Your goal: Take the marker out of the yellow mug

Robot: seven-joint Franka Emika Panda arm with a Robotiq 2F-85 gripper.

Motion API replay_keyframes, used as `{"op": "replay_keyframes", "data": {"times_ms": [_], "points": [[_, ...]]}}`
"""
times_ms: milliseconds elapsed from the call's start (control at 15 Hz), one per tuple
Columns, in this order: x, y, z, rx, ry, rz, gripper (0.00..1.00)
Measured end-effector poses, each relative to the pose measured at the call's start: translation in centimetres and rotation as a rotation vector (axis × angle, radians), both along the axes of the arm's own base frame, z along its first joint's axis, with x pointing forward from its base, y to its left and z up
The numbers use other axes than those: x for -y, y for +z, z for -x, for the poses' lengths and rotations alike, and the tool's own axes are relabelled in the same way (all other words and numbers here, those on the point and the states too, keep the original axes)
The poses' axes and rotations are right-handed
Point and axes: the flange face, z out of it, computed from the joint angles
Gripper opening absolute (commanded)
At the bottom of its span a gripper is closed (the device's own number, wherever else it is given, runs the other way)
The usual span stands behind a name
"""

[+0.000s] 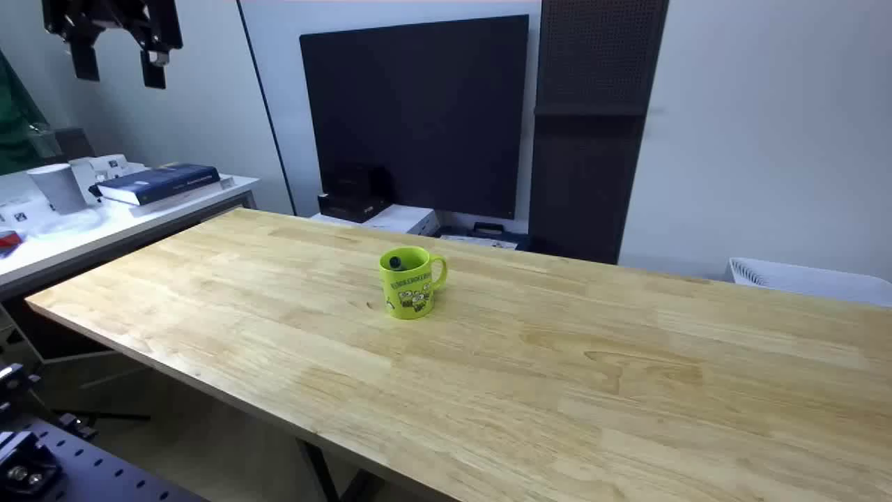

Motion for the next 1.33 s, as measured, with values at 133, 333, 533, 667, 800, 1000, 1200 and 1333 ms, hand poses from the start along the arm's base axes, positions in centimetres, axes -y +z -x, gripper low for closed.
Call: {"op": "replay_keyframes", "data": {"times_ms": [133, 333, 533, 667, 800, 1000, 1200, 1333], "points": [[0.0, 0.0, 0.0, 0.001, 0.0, 0.0, 1.0], [0.0, 0.0, 0.0, 0.001, 0.0, 0.0, 1.0], [0.0, 0.0, 0.0, 0.001, 0.0, 0.0, 1.0], [0.0, 0.0, 0.0, 0.001, 0.0, 0.0, 1.0], [0.1, 0.0, -0.1, 0.007, 0.003, 0.006, 1.0], [2.2, 0.2, -1.4, 0.106, 0.001, 0.096, 1.0], [7.6, 0.5, -3.4, 0.225, -0.023, 0.208, 1.0], [12.5, 0.5, -4.5, 0.292, -0.072, 0.27, 1.0]]}}
